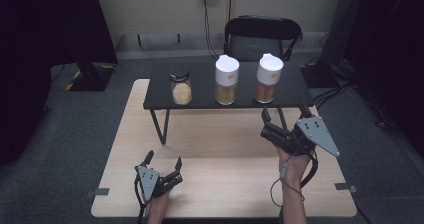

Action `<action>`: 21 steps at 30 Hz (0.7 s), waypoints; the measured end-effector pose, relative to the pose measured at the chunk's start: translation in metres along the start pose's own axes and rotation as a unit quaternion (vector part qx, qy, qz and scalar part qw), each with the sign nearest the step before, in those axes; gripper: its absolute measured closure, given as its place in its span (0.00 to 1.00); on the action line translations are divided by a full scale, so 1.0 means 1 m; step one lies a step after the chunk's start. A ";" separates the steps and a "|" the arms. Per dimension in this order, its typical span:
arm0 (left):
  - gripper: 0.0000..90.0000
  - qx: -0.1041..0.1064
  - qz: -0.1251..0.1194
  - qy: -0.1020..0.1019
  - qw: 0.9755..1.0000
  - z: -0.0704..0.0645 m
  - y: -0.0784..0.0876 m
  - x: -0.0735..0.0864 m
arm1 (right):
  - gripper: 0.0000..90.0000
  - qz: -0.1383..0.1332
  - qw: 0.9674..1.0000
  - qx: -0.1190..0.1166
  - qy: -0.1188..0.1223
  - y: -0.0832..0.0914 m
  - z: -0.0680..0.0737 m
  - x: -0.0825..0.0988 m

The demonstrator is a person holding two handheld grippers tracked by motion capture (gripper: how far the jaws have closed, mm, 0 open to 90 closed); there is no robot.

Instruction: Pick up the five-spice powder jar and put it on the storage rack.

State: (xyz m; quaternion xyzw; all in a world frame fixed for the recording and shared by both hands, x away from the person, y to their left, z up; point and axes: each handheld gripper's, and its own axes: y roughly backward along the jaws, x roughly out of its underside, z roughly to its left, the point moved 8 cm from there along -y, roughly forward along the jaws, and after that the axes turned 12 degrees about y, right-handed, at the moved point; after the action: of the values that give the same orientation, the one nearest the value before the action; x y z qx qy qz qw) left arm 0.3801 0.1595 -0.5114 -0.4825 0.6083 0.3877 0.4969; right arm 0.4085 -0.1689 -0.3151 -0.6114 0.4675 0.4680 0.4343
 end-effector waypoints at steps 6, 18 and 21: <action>0.05 0.000 -0.001 0.001 1.000 0.000 0.000 0.000 | 0.00 0.003 1.000 0.005 -0.002 0.008 0.001 0.009; 0.05 0.000 0.000 0.000 1.000 0.000 0.000 0.000 | 0.00 0.014 1.000 0.016 0.009 0.023 0.001 0.024; 0.05 0.000 0.000 0.000 1.000 0.000 0.000 0.000 | 0.00 0.016 1.000 0.013 0.010 0.026 0.003 0.028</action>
State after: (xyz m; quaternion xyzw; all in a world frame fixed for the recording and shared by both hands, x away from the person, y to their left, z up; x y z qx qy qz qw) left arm 0.3801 0.1595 -0.5114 -0.4822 0.6084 0.3877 0.4970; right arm 0.3862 -0.1749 -0.3456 -0.6028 0.4879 0.4626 0.4296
